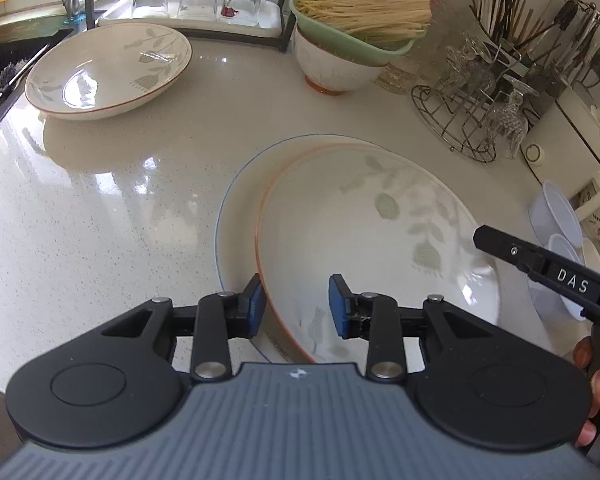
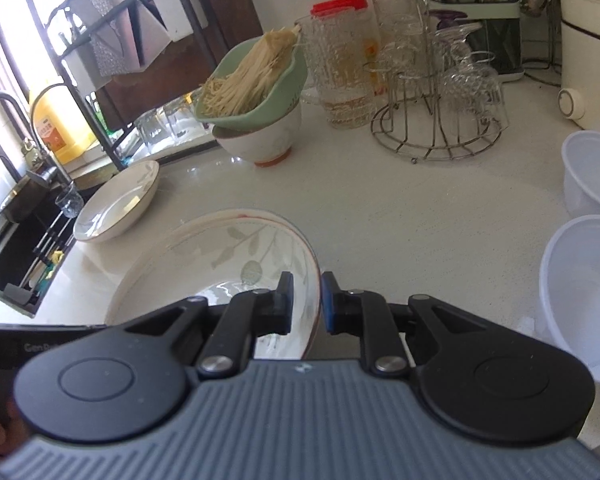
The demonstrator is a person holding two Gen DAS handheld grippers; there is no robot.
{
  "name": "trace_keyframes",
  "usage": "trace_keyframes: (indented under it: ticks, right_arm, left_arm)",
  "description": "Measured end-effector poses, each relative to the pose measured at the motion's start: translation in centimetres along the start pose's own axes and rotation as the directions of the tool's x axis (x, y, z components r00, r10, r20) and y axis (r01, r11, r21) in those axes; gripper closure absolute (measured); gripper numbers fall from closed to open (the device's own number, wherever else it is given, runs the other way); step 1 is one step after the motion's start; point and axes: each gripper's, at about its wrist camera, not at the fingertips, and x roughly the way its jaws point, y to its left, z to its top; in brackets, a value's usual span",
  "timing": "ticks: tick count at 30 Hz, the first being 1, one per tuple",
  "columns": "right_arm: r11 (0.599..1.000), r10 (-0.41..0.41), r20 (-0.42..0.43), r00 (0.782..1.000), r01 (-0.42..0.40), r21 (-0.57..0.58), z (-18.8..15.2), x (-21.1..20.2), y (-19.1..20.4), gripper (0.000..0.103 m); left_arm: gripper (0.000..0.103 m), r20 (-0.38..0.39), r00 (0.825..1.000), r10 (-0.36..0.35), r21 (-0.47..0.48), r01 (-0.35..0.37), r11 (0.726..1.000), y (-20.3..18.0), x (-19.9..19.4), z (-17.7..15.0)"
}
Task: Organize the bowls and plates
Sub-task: 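Lower the plate onto the rose plate and open both grippers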
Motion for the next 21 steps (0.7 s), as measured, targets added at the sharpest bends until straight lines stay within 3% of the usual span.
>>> trace_keyframes:
  ticks: [10, 13, 21]
  right_arm:
    - [1.0, -0.007, 0.041, 0.999, 0.007, -0.004, 1.3, -2.4, 1.7, 0.086]
    - [1.0, -0.007, 0.053, 0.999, 0.006, 0.011, 1.8, -3.3, 2.3, 0.086]
    - [1.0, 0.015, 0.058, 0.998, -0.016, 0.024, 2.3, -6.1, 3.5, 0.086]
  left_arm:
    - [0.061, -0.022, 1.0, 0.017, 0.025, -0.017, 1.0, -0.3, -1.5, 0.6]
    - [0.053, -0.007, 1.0, 0.021, 0.038, -0.021, 0.999, -0.2, -2.7, 1.1]
    - [0.053, 0.035, 0.998, 0.042, 0.065, -0.045, 0.997, -0.7, -6.1, 1.5]
